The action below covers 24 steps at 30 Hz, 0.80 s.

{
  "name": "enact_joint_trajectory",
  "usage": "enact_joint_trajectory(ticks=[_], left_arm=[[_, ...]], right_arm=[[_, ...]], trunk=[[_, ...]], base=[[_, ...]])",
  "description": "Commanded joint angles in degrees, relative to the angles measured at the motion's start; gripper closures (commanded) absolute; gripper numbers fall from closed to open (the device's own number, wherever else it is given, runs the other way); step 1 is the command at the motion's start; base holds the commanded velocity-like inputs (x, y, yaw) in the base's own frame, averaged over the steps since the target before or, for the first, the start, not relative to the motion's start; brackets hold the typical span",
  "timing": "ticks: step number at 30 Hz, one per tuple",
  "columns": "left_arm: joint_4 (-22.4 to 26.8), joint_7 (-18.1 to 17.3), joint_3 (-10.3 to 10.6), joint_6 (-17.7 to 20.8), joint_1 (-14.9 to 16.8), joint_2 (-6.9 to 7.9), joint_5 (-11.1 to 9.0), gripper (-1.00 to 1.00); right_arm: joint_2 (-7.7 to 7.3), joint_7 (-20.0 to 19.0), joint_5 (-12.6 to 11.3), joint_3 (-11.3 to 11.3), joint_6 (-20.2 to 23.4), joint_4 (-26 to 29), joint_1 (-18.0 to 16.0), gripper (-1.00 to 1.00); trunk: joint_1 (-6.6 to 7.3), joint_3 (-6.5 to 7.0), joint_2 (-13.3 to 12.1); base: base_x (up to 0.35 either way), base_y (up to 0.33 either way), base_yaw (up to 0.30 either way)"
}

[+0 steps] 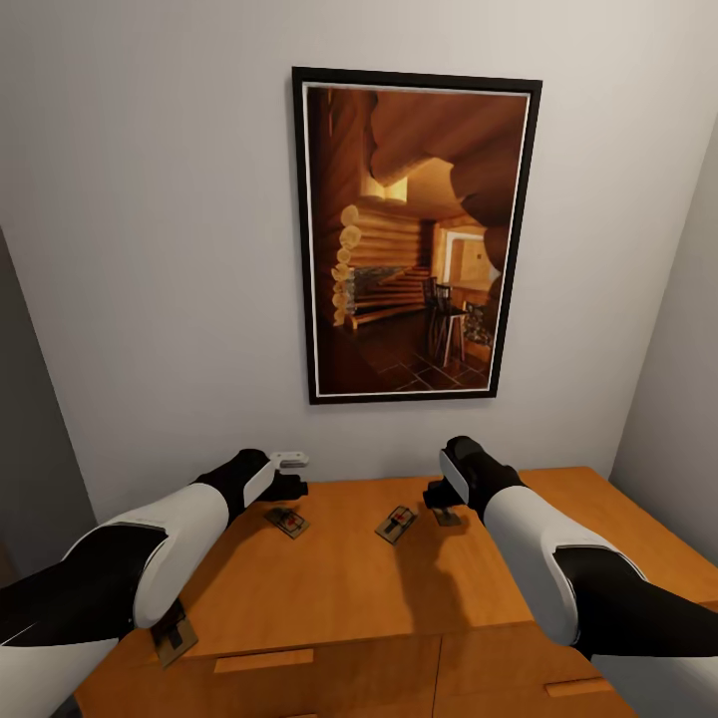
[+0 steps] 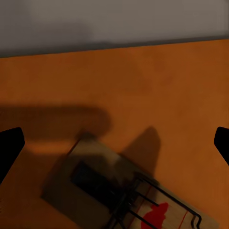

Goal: Take the four mousetraps from the cabinet in the bathroom and place them on the bathroom floor. Make sure all four end up on the same floor surface, and ensure that at least two of them are either under or directly next to the same bathroom sink.

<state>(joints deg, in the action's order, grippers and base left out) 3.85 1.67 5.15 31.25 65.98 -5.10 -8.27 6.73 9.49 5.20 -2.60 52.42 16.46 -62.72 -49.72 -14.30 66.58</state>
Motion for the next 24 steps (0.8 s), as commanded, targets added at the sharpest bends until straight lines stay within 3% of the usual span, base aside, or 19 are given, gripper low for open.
enact_joint_trajectory(ticks=[1,11,24], left_arm=[[0.1,0.2,0.5,0.3,0.0,0.01,-0.6,-1.00],[0.1,0.2,0.5,0.3,0.0,0.01,-0.7,-1.00],[0.1,0.2,0.5,0.3,0.0,0.01,-0.6,-1.00]], right_arm=[[0.04,-0.1,0.5,-0.3,0.1,0.1,0.0,-1.00],[0.04,-0.1,0.5,-0.2,-0.5,0.1,0.0,-1.00],[-0.05,-0.1,0.4,-0.2,-0.7,0.1,0.0,-1.00]], trunk=[[-0.22,-0.26,0.5],[-2.42,-2.05,4.5],[-2.42,-2.05,4.5]], base=[[0.000,0.000,0.000],[0.000,0.000,0.000],[0.000,0.000,0.000]])
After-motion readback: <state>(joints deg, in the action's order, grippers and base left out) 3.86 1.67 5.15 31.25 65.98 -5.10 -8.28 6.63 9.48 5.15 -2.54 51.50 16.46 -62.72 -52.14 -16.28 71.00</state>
